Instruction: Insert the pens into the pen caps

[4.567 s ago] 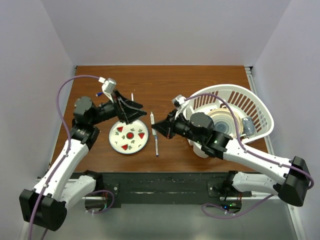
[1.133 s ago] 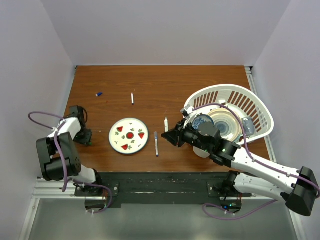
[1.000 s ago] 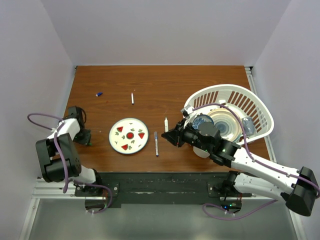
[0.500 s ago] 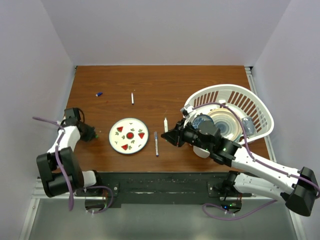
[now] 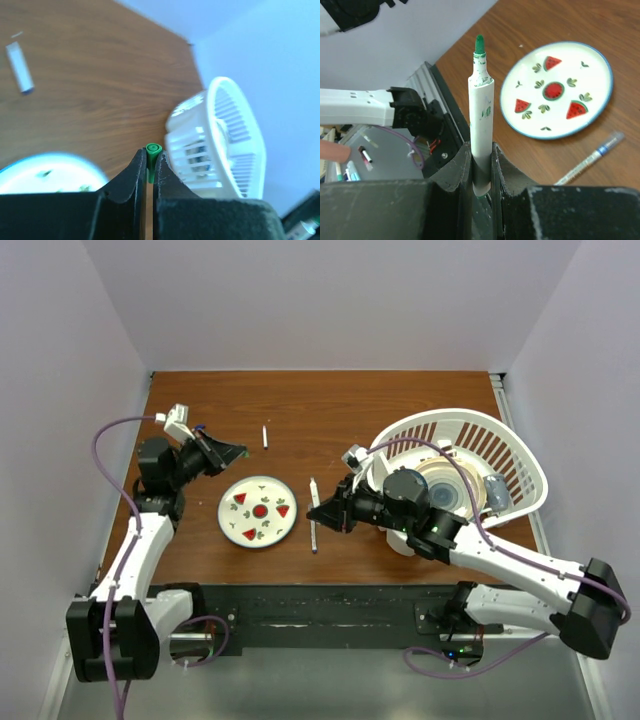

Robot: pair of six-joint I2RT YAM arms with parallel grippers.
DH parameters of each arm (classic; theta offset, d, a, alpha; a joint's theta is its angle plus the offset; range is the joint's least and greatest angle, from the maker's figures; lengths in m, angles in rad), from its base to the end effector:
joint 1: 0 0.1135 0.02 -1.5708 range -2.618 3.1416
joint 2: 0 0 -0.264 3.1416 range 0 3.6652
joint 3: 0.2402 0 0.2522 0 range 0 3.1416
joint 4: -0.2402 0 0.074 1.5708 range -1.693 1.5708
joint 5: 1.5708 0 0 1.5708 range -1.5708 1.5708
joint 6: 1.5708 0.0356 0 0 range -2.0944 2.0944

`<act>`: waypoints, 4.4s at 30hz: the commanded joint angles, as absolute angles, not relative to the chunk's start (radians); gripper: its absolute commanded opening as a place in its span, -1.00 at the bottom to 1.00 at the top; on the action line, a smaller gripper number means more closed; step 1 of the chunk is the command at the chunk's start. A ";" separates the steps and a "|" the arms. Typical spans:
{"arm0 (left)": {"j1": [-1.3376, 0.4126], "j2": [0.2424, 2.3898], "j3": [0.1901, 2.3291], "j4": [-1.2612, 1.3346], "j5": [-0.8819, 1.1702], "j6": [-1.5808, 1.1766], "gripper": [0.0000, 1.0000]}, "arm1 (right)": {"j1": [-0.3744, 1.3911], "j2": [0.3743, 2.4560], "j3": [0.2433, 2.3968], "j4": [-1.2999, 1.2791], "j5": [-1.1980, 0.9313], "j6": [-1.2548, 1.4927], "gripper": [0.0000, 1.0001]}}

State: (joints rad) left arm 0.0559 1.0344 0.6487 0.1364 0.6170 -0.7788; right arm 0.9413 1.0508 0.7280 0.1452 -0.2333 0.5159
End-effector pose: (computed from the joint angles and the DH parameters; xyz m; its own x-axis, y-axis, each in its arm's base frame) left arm 0.2353 -0.0075 0.2784 -0.5366 -0.6038 -0.5895 0.1930 0.5922 -0.7823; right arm 0.1388 0.2046 0.3026 -0.5445 0.0676 -0.8360 -0.7493 0.4087 0.5211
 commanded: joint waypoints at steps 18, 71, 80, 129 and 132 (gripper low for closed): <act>-0.192 0.851 0.488 0.788 0.677 -1.095 -1.00 | 0.942 1.318 0.773 0.643 -0.422 0.692 -1.00; -0.261 0.765 0.523 0.546 0.564 -1.046 -1.00 | 0.957 1.371 0.796 0.584 -0.440 0.683 -1.00; -0.261 0.747 0.506 0.538 0.581 -1.049 -1.00 | 0.957 1.367 0.799 0.586 -0.423 0.687 -1.00; -0.262 0.736 0.725 0.192 0.724 -0.805 0.42 | 0.957 1.258 0.922 0.336 -0.403 0.436 -1.00; -0.262 0.776 0.776 0.204 0.748 -0.785 0.43 | 0.957 1.226 0.914 0.345 -0.451 0.448 -1.00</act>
State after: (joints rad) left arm -0.2604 0.7380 0.6968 0.2150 0.7151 -0.8593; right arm 0.9592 1.2839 0.8955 0.3077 -0.3710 0.4759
